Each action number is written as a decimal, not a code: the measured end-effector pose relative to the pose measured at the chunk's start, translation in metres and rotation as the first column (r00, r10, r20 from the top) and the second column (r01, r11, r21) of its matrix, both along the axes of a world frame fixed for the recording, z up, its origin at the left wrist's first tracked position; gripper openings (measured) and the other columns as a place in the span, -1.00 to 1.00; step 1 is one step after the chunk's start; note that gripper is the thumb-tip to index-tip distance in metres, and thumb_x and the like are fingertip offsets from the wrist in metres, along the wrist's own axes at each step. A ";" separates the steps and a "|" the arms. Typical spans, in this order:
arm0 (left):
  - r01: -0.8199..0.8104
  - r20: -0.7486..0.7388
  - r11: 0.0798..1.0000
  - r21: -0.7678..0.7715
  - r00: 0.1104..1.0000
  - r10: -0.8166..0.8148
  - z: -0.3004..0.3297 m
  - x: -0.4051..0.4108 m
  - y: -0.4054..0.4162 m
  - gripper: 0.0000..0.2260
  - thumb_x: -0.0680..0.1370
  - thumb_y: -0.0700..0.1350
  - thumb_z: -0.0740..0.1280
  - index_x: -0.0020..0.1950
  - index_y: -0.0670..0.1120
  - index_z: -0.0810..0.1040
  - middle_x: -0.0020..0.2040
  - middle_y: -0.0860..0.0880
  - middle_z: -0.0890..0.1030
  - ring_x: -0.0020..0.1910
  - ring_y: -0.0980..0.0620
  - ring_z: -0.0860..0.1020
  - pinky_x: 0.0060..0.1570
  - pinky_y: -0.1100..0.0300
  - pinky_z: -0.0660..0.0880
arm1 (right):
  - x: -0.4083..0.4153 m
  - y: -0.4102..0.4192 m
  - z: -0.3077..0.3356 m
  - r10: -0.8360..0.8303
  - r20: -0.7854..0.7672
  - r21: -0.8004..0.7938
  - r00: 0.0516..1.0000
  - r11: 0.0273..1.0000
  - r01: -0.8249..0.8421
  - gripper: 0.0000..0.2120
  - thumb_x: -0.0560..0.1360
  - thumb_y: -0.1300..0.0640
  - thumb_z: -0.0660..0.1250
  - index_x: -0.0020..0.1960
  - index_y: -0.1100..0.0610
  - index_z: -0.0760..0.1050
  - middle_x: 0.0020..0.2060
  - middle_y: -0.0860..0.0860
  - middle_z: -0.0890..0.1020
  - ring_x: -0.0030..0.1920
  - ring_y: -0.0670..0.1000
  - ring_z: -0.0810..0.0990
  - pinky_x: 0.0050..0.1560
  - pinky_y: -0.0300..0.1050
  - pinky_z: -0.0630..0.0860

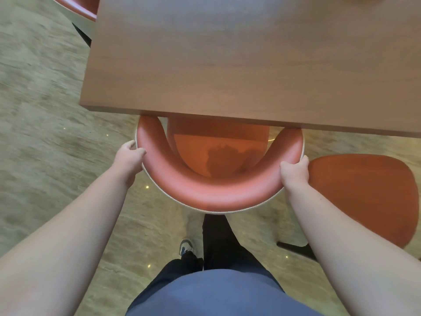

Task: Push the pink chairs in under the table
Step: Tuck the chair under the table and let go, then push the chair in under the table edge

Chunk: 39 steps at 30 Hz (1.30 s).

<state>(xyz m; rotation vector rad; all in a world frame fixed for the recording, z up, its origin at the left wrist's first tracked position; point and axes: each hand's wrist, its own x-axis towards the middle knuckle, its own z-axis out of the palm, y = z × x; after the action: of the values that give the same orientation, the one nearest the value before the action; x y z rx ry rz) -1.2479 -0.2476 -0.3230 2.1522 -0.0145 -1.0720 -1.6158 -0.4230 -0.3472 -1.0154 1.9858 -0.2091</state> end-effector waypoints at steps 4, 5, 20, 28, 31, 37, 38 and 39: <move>-0.016 -0.064 0.996 -0.085 0.998 0.011 0.035 -0.026 0.040 -0.58 0.65 -0.25 0.24 0.53 -0.13 0.38 0.34 -0.15 0.56 0.27 -0.06 0.57 0.11 -0.02 0.59 | -0.005 0.040 0.019 -0.021 0.113 -0.054 0.993 0.998 0.027 -0.48 0.47 0.21 0.22 0.44 0.14 0.34 0.23 0.12 0.58 0.15 0.21 0.57 0.05 -0.05 0.43; -0.027 -0.075 0.993 -0.113 0.997 0.019 0.044 -0.032 0.050 -0.61 0.66 -0.24 0.24 0.51 -0.14 0.40 0.32 -0.15 0.57 0.27 -0.09 0.58 0.15 -0.05 0.58 | -0.006 0.050 0.025 -0.014 0.142 -0.061 0.990 0.998 0.023 -0.45 0.49 0.20 0.22 0.49 0.12 0.34 0.31 0.09 0.56 0.24 0.19 0.55 0.12 -0.06 0.41; -0.003 -0.009 0.929 -0.370 1.000 -0.001 0.155 -0.161 0.276 -0.79 0.69 -0.27 0.15 0.15 -0.09 0.55 0.10 -0.14 0.69 0.05 -0.10 0.69 0.09 -0.07 0.62 | -0.099 0.288 0.150 0.052 0.513 -0.090 0.857 0.996 -0.006 -0.71 0.64 0.29 0.14 0.26 0.06 0.49 0.09 0.04 0.67 0.12 0.02 0.66 0.19 0.06 0.63; 0.011 0.024 0.905 -0.426 1.000 -0.002 0.187 -0.232 0.353 -0.78 0.68 -0.29 0.16 0.17 -0.10 0.58 0.01 -0.08 0.75 0.02 -0.09 0.73 -0.02 -0.02 0.60 | -0.162 0.352 0.192 0.262 0.458 -0.189 0.850 0.963 -0.195 -0.71 0.63 0.31 0.15 0.21 0.03 0.50 0.04 0.06 0.67 0.09 0.04 0.66 0.14 0.05 0.64; 0.018 0.017 0.890 -0.455 1.000 -0.011 0.195 -0.274 0.354 -0.77 0.67 -0.29 0.16 0.19 -0.10 0.57 0.02 -0.09 0.75 0.01 -0.09 0.73 -0.01 -0.05 0.60 | -0.194 0.364 0.200 0.340 0.457 -0.236 0.822 0.937 -0.256 -0.68 0.60 0.32 0.15 0.17 -0.01 0.52 -0.01 0.02 0.69 0.06 0.01 0.68 0.03 -0.08 0.65; 0.183 0.079 0.874 -0.449 0.983 -0.165 0.204 -0.396 0.321 -0.78 0.68 -0.28 0.19 0.20 -0.07 0.57 0.01 -0.01 0.74 -0.01 -0.04 0.73 -0.09 0.06 0.65 | -0.291 0.367 0.219 0.440 0.478 -0.355 0.760 0.888 -0.291 -0.67 0.57 0.32 0.18 0.14 -0.04 0.55 -0.09 -0.06 0.72 -0.01 -0.06 0.70 0.01 -0.11 0.63; 0.198 0.077 0.875 -0.443 0.980 -0.183 0.203 -0.422 0.314 -0.78 0.67 -0.27 0.19 0.20 -0.07 0.56 0.01 0.00 0.74 -0.01 -0.03 0.73 -0.10 0.07 0.65 | -0.311 0.365 0.223 0.446 0.480 -0.359 0.756 0.886 -0.295 -0.66 0.57 0.33 0.18 0.14 -0.04 0.55 -0.09 -0.05 0.72 -0.02 -0.06 0.70 0.00 -0.13 0.63; 0.206 0.066 0.876 -0.436 0.978 -0.197 0.203 -0.450 0.307 -0.78 0.67 -0.27 0.19 0.20 -0.06 0.56 0.01 0.00 0.74 -0.01 -0.03 0.73 -0.09 0.06 0.65 | -0.333 0.365 0.227 0.449 0.483 -0.356 0.752 0.885 -0.300 -0.66 0.56 0.33 0.18 0.14 -0.04 0.55 -0.09 -0.05 0.72 -0.02 -0.06 0.70 -0.01 -0.15 0.62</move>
<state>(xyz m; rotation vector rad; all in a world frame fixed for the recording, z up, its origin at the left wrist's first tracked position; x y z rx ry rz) -1.6979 0.0594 -0.1200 1.7717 -0.4603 -1.0438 -1.9487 -0.0582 -0.1199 -1.3257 1.2077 -0.4888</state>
